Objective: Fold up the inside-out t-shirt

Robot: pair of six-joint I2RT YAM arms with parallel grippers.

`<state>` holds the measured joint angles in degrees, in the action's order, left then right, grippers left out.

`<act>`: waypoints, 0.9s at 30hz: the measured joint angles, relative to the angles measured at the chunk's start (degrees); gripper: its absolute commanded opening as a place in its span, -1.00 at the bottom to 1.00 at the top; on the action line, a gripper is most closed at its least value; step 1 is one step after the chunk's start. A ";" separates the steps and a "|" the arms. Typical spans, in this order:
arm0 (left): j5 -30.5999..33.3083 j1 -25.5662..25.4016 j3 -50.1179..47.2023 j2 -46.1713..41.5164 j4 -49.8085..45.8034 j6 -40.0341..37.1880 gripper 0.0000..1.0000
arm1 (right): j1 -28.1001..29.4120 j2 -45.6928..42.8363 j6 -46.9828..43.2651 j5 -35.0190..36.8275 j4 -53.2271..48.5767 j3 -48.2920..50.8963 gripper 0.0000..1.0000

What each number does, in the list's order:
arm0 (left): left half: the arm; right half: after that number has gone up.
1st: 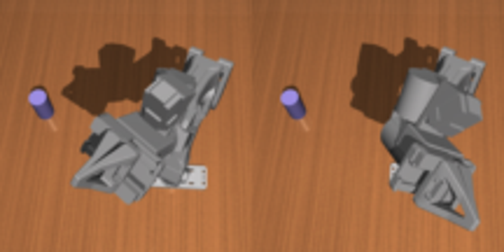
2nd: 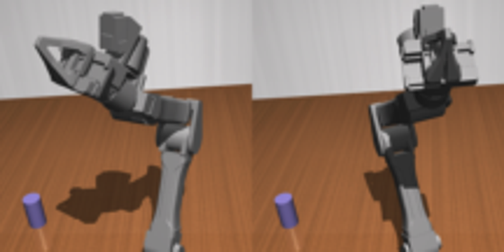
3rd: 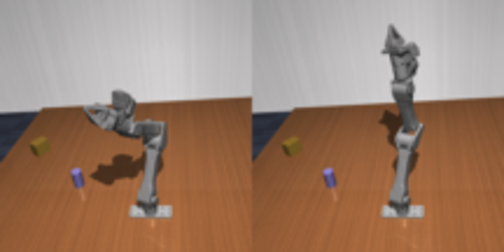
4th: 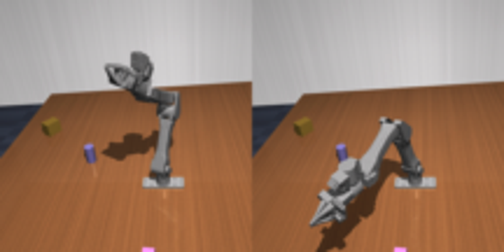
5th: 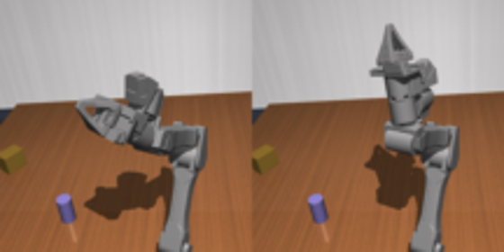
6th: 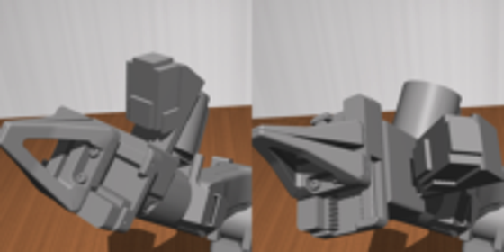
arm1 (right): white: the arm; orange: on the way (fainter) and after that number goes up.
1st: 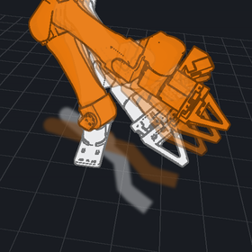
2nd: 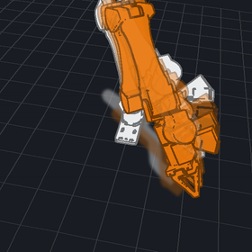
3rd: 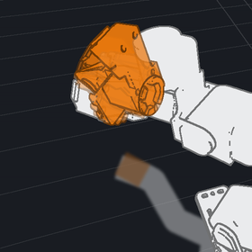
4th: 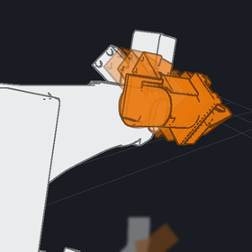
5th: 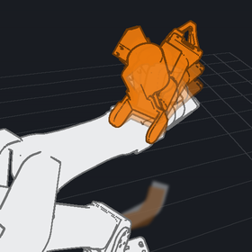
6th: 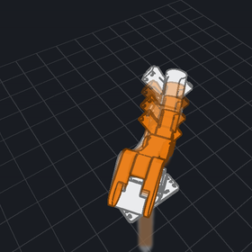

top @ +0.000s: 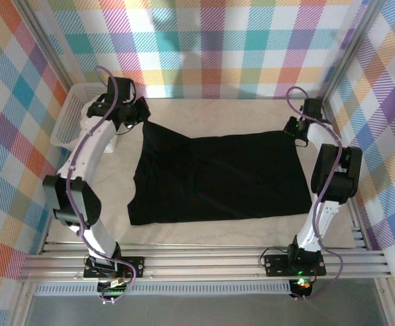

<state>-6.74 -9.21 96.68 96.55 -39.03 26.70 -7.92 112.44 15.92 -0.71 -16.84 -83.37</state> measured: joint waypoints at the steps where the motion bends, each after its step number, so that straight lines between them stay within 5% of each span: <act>1: 0.02 0.00 -1.03 -1.44 -0.11 0.33 -1.00 | 0.00 -1.27 -0.37 0.02 0.17 0.94 -1.00; 12: -2.99 0.00 -11.96 -14.38 -2.99 2.25 -1.00 | -0.20 -12.76 -4.42 6.40 -2.38 9.88 -1.00; 27: -7.45 0.00 -23.39 -20.13 -7.89 1.99 -1.00 | -0.74 -18.10 -3.06 9.86 -9.90 19.65 -1.00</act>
<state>-14.20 -9.21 73.30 76.42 -46.92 28.69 -8.67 94.35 12.86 9.15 -26.74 -63.72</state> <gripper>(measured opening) 0.055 0.062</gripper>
